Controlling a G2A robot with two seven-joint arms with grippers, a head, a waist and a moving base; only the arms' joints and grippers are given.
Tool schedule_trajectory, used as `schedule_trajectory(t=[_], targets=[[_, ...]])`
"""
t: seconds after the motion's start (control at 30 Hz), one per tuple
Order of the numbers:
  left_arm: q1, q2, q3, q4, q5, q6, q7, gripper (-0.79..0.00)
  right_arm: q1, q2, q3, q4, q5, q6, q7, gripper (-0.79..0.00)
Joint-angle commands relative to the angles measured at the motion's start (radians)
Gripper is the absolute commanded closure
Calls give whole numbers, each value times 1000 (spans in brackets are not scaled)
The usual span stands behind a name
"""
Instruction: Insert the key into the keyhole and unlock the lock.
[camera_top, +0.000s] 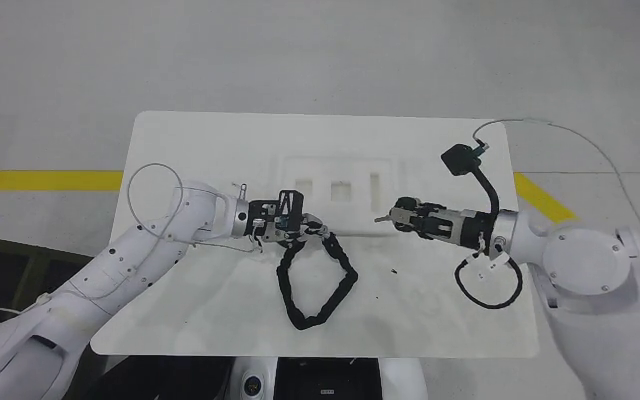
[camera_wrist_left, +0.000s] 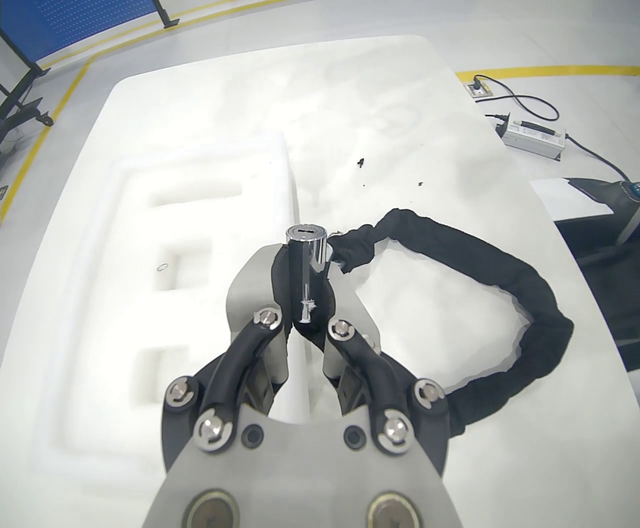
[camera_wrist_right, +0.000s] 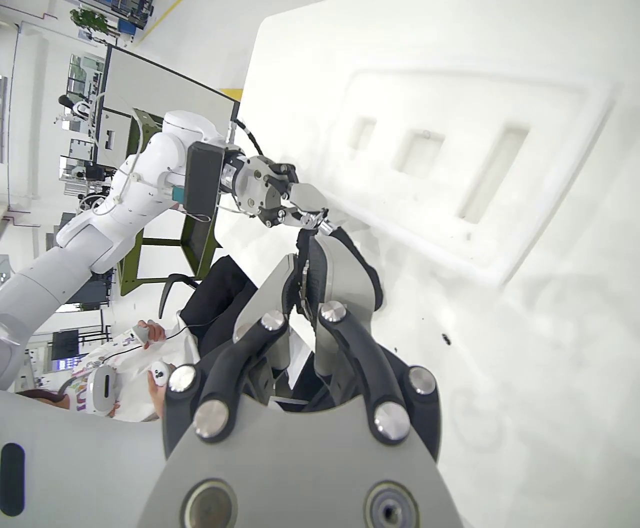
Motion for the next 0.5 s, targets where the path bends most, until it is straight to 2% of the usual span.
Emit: schedule_trajectory(t=[0.0,0.23,0.47], targets=[[13,0,-12,-16,-17,27,-24,0,-6,-1,-17,-14,10,49,-15,0],[54,-7,-32,-65,-6,96,-54,0,-26,-11,-81,-32,43,191,-118,0],[57,-9,-33,-68,1,93,-47,0,-22,-11,-84,-34,39,190,-131,0]])
